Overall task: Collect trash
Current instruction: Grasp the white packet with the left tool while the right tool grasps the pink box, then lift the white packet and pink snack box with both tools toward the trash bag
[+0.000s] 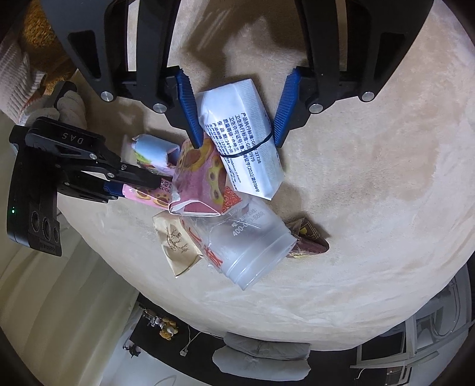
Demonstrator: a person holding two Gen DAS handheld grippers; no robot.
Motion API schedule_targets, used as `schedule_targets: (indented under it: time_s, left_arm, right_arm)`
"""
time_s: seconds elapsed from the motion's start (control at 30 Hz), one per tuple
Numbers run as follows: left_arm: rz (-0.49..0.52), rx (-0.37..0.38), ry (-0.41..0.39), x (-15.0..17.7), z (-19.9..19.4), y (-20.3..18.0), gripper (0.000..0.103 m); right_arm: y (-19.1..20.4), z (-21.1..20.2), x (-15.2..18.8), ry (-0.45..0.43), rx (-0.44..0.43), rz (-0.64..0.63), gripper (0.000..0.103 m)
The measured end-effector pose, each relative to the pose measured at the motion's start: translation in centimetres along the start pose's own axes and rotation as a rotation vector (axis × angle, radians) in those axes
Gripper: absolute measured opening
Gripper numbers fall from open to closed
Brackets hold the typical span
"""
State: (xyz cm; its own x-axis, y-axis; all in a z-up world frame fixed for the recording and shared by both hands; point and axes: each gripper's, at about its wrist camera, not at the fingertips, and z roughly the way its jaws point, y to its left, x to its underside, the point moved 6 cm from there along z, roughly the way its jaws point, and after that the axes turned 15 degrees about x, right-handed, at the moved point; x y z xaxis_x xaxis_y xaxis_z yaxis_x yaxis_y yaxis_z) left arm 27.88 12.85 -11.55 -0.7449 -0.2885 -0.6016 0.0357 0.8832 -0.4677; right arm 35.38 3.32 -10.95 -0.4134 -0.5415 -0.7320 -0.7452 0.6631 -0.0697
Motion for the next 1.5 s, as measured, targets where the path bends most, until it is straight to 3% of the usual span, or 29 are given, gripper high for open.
schedule_targets:
  time_s: [0.77,1.5]
  left_arm:
    - [-0.015,0.021,-0.16,1.1,-6.4,-2.8,0.047]
    - [0.004,0.08,-0.266,6.5,-10.3,-8.7,0.047]
  right_arm:
    - [-1.0,-8.1,2.6,-0.095,0.069,0.116,0.03]
    - [0.5,-17.5,8.3,-0.181,0.072,0.234,0.03]
